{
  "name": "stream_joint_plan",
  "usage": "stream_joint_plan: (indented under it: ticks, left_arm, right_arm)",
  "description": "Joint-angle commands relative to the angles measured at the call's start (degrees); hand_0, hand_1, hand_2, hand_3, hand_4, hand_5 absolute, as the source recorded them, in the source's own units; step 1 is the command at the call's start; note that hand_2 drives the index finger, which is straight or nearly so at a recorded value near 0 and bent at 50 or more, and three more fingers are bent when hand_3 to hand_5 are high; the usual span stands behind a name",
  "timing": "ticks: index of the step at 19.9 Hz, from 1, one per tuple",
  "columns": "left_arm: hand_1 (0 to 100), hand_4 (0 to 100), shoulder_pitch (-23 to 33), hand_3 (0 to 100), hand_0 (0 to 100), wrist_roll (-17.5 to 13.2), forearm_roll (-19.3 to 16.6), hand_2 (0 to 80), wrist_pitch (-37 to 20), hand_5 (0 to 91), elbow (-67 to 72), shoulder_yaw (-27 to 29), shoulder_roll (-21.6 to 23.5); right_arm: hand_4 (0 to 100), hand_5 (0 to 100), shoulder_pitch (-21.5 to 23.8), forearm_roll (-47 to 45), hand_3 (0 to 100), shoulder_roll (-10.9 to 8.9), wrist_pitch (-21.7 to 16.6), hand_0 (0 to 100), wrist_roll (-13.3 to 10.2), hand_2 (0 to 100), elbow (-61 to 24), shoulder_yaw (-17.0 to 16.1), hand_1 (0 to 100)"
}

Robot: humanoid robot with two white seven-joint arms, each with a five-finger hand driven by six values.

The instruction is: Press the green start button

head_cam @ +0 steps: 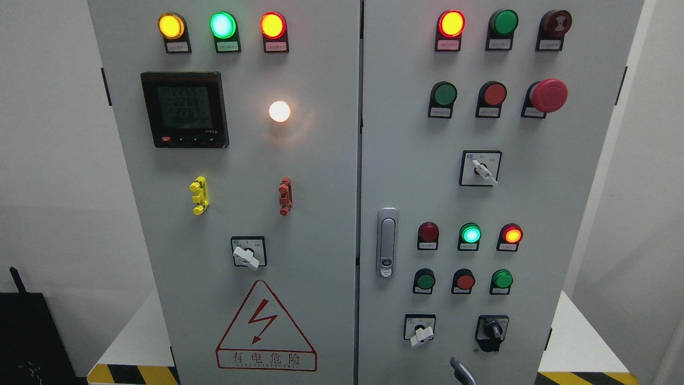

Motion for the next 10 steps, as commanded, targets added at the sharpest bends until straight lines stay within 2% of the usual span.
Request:
stream_joint_plan:
  ticks: [1,7,10]
  left_arm:
    - [56,0,0.0,0,12,0.0,0.0,0.0,0.0,0.0,0.0,0.0,0.0]
    - [56,0,0.0,0,12,0.0,0.0,0.0,0.0,0.0,0.0,0.0,0.0]
    - [56,0,0.1,0,12,0.0,0.0,0.0,0.0,0.0,0.0,0.0,0.0]
  right_arm:
    - [17,0,-2.7,5.1,14,0.01,0.0,0,-0.5,0,0.4,-2.2,22]
    - [25,7,-5.1,11.5,24,0.1,0.0,6,-0.6,0,0.6,-4.1,23]
    - [31,15,-6.7,15.8,32,0.19,0.0,7,-1.8,0,1.1,-5.1,23]
